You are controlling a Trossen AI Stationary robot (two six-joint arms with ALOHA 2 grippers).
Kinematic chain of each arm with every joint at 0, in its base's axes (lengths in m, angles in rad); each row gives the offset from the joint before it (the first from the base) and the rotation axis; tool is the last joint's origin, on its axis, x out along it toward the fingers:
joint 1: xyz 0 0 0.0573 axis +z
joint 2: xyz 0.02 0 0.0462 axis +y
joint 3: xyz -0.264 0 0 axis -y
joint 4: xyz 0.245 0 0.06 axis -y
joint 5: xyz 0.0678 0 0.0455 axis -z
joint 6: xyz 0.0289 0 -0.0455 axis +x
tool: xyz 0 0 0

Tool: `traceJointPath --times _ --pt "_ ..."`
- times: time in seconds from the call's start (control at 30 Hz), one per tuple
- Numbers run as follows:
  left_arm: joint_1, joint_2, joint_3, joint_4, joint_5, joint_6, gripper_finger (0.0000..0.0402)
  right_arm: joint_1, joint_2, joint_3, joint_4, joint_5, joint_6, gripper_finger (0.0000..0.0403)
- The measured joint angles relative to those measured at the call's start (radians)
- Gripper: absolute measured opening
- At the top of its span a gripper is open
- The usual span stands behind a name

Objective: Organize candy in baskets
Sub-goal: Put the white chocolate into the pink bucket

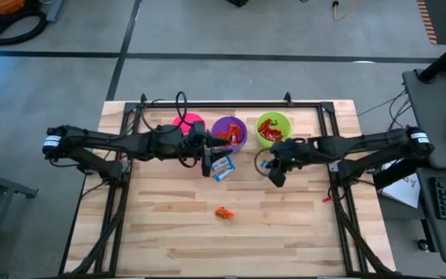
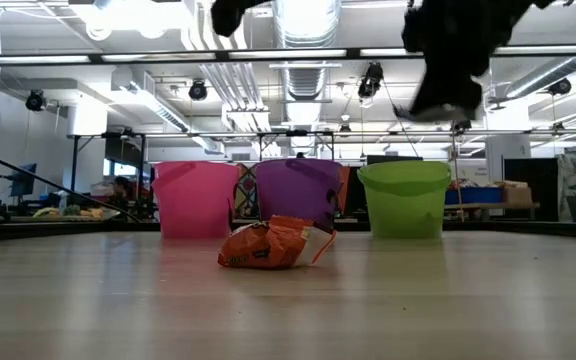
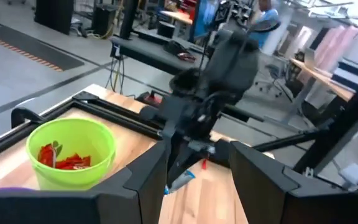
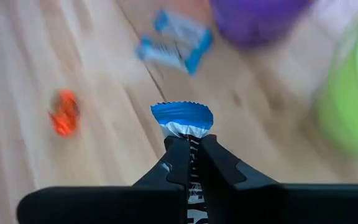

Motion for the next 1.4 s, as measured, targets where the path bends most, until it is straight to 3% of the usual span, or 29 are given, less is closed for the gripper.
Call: traceJointPath --times 0.17,0.3,0.37,0.6,0.7,0.87,0.97,1.17,1.4 --pt "0.004 0.035 0.000 0.044 -0.059 -0.009 0.0158 -0.013 -0.025 0.067 0.053 0.021 -0.109 0.0017" --pt "0.005 0.070 0.000 0.046 -0.182 0.000 0.0158 -0.022 -0.001 0.095 0.063 0.179 -0.326 0.0017" --pt "0.011 0.090 -0.001 0.055 -0.192 0.018 0.0158 -0.037 0.016 0.105 0.090 0.246 -0.427 0.0017" --pt "0.014 0.122 -0.001 0.092 -0.187 -0.070 0.0158 -0.122 0.044 0.211 0.137 0.272 -0.666 0.0017" --pt "0.014 0.125 -0.001 0.132 -0.184 -0.072 0.0158 -0.130 0.042 0.269 0.206 0.223 -0.761 0.0017" --pt "0.014 0.124 -0.001 0.186 -0.191 -0.027 0.0158 -0.129 0.046 0.337 0.282 0.123 -0.756 0.0017" --pt "0.014 0.124 -0.001 0.204 -0.246 0.005 0.0158 -0.129 0.046 0.344 0.323 0.088 -0.734 0.0017" --pt "0.015 0.123 -0.001 0.323 -0.287 0.096 0.0158 -0.128 0.052 0.342 0.322 0.085 -0.708 0.0017" --pt "0.029 0.134 -0.001 0.350 -0.286 0.115 0.0158 -0.124 0.053 0.338 0.323 0.085 -0.688 0.0018"
